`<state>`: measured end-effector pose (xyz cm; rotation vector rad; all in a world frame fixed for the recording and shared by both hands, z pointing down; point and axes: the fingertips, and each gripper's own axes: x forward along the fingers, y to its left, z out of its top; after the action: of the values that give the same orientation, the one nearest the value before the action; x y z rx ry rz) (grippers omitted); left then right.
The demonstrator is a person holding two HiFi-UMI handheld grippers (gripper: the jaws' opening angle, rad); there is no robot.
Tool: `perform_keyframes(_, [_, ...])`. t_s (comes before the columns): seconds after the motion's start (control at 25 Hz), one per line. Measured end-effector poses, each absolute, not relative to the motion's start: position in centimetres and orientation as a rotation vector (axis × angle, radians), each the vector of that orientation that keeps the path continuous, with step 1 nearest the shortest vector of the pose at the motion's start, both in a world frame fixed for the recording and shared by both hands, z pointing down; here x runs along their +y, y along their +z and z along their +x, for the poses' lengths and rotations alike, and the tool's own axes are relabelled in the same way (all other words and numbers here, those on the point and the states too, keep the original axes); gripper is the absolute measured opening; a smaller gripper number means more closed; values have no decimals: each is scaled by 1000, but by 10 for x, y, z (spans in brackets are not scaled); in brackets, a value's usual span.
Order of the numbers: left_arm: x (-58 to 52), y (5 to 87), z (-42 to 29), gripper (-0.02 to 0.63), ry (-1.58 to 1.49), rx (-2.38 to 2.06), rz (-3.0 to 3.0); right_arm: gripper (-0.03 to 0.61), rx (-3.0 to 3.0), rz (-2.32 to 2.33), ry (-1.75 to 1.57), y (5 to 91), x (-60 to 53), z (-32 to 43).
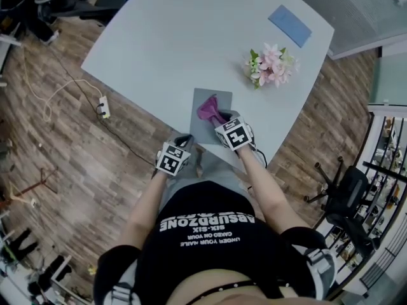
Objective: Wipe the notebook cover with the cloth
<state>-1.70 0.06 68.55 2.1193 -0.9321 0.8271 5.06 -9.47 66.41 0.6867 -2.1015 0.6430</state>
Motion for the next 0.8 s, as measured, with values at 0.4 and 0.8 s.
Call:
perform_keyframes(0.4, [0, 685, -18, 14, 812, -903, 2108, 75, -2098, 745, 581, 662, -151, 51])
perform_keyframes(0.8, [0, 690, -19, 14, 787, -887, 2102, 75, -2066, 813, 517, 662, -192, 52])
